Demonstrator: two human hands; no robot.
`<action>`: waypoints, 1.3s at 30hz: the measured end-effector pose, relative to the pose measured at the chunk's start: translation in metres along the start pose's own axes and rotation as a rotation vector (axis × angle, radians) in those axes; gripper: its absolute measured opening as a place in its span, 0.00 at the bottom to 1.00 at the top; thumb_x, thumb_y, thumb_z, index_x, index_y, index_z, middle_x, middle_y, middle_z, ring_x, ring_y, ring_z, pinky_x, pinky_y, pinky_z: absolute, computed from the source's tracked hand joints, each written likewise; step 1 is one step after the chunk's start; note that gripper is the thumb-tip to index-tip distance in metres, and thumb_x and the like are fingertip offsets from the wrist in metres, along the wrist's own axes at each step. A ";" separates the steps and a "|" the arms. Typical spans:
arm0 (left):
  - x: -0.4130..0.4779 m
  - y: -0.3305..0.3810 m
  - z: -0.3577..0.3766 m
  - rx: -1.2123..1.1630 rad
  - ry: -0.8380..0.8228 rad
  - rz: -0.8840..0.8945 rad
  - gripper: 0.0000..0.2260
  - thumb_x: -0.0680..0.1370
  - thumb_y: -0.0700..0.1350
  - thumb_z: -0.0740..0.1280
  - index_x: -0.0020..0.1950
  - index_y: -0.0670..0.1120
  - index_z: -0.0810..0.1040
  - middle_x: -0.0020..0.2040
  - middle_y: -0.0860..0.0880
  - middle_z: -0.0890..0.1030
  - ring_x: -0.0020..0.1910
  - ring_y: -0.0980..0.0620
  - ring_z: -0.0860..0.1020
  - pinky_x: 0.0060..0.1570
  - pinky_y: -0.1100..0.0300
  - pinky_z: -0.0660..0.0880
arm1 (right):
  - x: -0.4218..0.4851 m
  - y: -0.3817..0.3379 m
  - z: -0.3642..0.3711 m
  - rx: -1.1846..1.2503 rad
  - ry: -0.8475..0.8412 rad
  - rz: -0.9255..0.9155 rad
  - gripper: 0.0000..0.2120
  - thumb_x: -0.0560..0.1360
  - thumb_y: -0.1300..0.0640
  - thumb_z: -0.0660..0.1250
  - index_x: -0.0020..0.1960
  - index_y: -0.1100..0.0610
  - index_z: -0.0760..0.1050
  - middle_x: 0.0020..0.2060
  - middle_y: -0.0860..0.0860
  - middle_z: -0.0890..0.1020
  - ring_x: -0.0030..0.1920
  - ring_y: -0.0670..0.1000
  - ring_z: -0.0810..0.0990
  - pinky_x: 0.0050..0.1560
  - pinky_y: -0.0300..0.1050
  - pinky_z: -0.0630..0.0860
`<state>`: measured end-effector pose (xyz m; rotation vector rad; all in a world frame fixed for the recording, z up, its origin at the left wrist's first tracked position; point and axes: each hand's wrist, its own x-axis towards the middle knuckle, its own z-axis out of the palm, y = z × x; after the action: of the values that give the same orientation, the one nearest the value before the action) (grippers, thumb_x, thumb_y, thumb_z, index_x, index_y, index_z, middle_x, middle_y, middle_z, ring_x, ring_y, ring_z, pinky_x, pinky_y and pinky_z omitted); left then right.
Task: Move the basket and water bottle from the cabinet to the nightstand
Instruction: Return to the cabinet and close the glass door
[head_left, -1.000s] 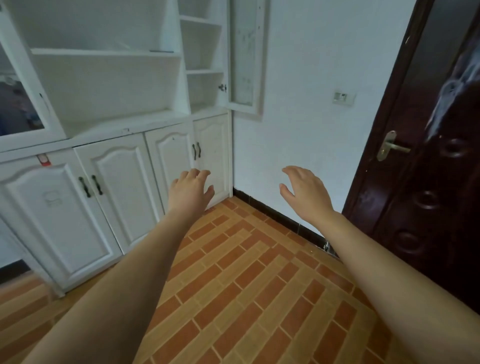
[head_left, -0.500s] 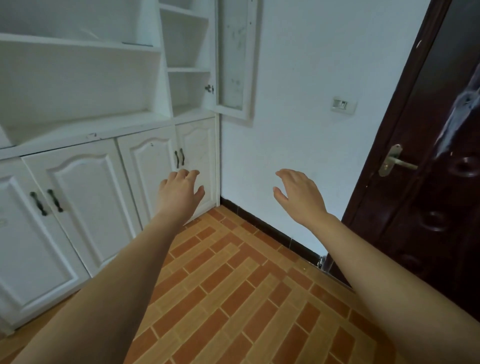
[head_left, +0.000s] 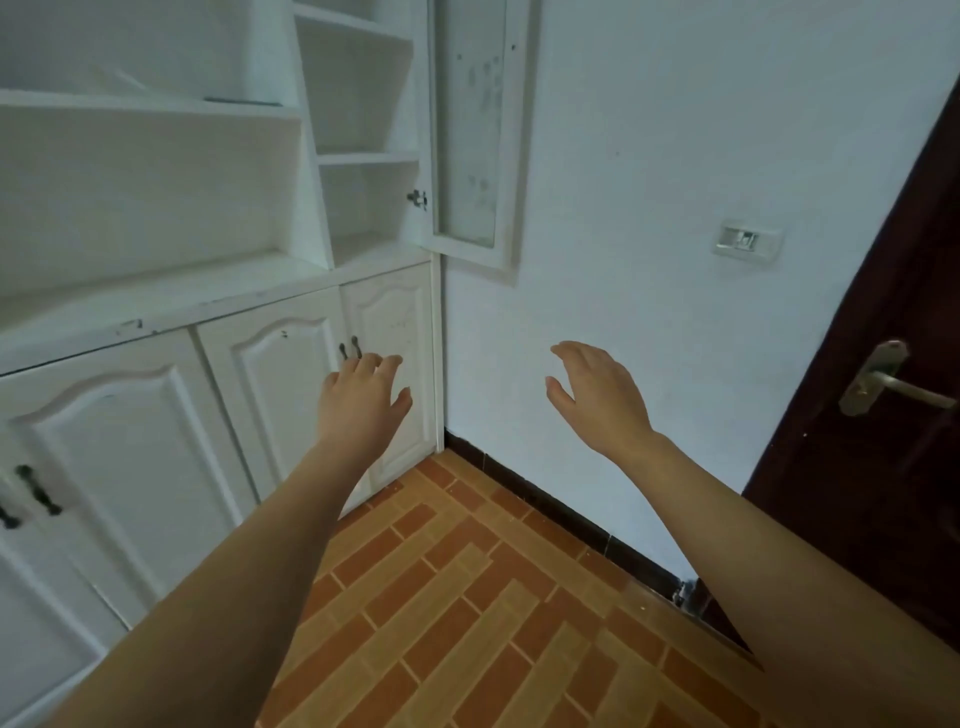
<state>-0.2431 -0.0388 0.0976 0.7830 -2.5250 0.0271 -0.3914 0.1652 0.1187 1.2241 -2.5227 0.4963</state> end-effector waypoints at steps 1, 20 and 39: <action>0.011 -0.003 0.007 0.003 -0.001 -0.003 0.19 0.78 0.50 0.60 0.67 0.45 0.68 0.63 0.44 0.75 0.61 0.44 0.71 0.59 0.48 0.69 | 0.013 0.004 0.006 0.007 -0.003 -0.002 0.20 0.79 0.53 0.55 0.69 0.58 0.63 0.69 0.54 0.69 0.69 0.55 0.67 0.68 0.50 0.64; 0.270 0.005 0.140 0.043 0.041 -0.120 0.19 0.77 0.49 0.62 0.67 0.45 0.69 0.63 0.43 0.75 0.61 0.42 0.72 0.59 0.47 0.69 | 0.303 0.133 0.106 0.090 -0.027 -0.111 0.20 0.79 0.53 0.56 0.69 0.59 0.63 0.68 0.55 0.70 0.68 0.56 0.67 0.67 0.50 0.64; 0.502 -0.056 0.256 0.007 0.067 -0.042 0.19 0.77 0.49 0.62 0.67 0.44 0.68 0.63 0.41 0.75 0.61 0.42 0.72 0.60 0.46 0.69 | 0.521 0.171 0.204 0.107 0.016 0.008 0.21 0.79 0.52 0.55 0.69 0.59 0.62 0.67 0.56 0.71 0.66 0.56 0.69 0.65 0.49 0.66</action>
<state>-0.6868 -0.3906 0.0972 0.8245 -2.4462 0.0472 -0.8599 -0.1851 0.1149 1.2420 -2.5179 0.6481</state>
